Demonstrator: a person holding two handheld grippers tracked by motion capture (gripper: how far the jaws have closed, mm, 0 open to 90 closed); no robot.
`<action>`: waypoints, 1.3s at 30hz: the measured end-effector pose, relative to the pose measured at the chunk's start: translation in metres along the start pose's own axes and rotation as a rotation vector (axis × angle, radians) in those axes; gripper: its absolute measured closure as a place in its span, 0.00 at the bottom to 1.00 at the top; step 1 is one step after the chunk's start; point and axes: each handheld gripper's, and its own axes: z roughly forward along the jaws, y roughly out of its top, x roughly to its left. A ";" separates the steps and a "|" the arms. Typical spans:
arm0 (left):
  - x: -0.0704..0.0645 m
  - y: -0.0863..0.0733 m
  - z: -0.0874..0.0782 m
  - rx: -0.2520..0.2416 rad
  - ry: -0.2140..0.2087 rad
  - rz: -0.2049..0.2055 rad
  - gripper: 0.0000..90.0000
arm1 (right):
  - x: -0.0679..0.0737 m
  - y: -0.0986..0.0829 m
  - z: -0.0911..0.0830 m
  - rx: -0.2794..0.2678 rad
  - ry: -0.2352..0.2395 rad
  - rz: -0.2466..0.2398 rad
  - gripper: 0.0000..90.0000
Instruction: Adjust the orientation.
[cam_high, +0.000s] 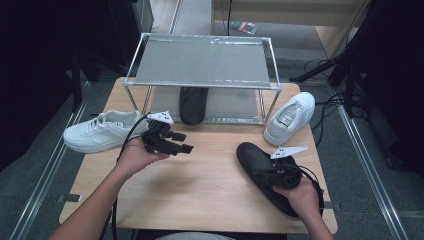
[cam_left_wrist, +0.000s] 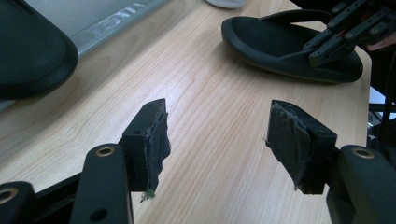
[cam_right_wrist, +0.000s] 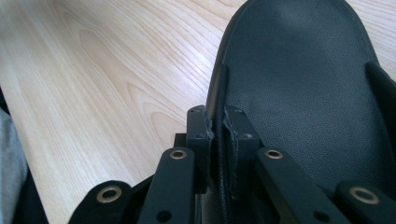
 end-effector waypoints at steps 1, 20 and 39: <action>-0.001 0.000 -0.001 0.000 0.008 0.006 0.43 | 0.002 0.004 -0.001 0.001 0.012 0.024 0.93; -0.004 -0.012 -0.014 -0.016 0.023 -0.008 0.44 | 0.028 0.048 0.017 0.024 0.071 -0.038 0.95; -0.007 -0.028 -0.029 -0.025 0.055 -0.037 0.45 | 0.060 0.091 0.068 0.079 0.138 -0.157 0.95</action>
